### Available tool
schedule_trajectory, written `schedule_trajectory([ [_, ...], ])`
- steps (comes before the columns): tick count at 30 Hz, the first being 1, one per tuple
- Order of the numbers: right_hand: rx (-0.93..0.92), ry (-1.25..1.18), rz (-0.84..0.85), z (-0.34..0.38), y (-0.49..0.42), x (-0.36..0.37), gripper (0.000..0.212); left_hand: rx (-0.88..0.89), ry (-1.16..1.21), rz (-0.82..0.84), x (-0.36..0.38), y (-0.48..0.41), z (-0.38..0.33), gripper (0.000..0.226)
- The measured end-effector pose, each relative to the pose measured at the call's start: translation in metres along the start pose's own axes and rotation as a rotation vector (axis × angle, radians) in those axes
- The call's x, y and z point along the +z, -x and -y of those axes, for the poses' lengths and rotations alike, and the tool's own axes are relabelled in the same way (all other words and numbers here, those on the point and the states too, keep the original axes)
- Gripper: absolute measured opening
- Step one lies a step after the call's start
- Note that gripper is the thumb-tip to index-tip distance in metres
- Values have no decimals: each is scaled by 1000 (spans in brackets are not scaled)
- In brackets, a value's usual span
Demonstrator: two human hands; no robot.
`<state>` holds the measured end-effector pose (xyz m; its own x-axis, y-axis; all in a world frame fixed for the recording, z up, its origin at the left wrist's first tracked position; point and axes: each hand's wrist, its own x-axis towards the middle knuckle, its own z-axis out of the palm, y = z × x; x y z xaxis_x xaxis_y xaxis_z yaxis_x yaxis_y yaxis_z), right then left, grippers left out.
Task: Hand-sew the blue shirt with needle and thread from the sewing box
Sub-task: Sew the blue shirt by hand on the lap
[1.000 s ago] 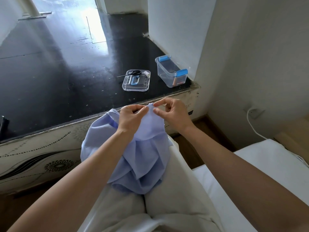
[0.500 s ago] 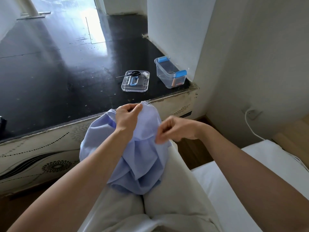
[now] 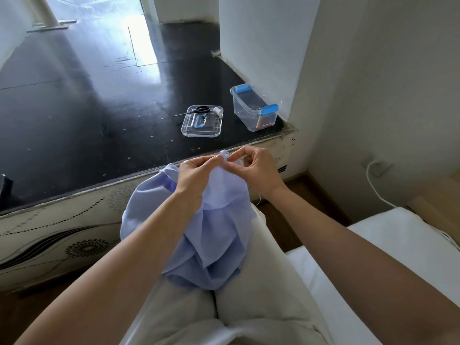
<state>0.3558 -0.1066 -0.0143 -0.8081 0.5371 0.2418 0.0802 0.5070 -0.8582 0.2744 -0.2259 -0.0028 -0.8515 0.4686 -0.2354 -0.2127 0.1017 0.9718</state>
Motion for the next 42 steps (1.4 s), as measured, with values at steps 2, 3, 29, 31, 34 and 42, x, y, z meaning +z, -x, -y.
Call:
schedule_trajectory([
  [2,-18,22,-29,-2,0,6,26,-35,15,6,0,-1,0,14],
  [3,-24,18,-42,-4,0,8,25,-45,15,19,-1,-2,1,13],
  [29,-18,-42,-10,-7,-4,8,19,-241,127,78,-4,-11,0,34],
  [31,-35,-53,-19,-10,-4,10,17,-234,137,103,-4,-11,1,24],
  [34,-52,-126,77,-11,-1,5,14,-193,147,108,-4,-10,0,12],
  [42,70,-192,474,-15,10,-14,27,-237,140,104,-5,-8,-4,15],
])
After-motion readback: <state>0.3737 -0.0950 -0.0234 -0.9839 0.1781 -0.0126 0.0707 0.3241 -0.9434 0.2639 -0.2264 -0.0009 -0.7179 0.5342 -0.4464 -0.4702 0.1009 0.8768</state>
